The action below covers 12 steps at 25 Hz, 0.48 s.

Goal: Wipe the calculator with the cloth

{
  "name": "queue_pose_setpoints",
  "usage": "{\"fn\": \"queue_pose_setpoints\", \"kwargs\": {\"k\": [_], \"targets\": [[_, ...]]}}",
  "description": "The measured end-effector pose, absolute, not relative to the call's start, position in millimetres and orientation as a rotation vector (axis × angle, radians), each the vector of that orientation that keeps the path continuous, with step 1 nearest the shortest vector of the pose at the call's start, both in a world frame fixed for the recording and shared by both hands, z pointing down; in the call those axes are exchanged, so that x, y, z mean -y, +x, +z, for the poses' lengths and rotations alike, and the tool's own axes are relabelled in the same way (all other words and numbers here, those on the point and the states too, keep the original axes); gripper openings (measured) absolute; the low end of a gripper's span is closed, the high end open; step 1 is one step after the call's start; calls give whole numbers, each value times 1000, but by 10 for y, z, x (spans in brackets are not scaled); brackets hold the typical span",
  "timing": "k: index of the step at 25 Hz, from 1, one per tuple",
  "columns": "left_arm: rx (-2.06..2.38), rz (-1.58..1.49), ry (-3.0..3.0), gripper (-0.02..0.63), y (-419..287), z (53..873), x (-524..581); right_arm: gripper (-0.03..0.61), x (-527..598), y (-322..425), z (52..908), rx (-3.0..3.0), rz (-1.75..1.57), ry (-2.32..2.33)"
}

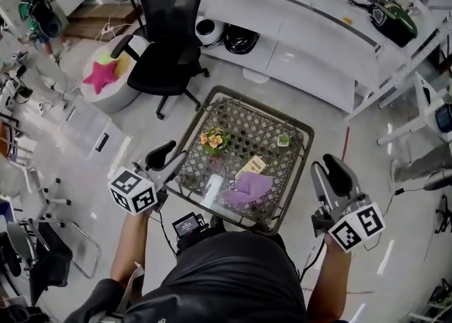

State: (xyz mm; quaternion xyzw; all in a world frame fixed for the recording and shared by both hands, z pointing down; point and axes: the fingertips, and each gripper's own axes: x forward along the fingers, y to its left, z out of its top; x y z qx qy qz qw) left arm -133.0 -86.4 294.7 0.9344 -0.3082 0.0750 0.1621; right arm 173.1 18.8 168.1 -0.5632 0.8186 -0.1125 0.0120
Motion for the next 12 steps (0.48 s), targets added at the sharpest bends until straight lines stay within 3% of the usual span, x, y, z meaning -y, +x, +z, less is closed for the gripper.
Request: {"fn": "queue_pose_setpoints", "kwargs": {"k": [12], "targets": [[868,207,2645,229,-1459,3040,845,137,-182,1633,1732,-2538,-373,-1804]]}}
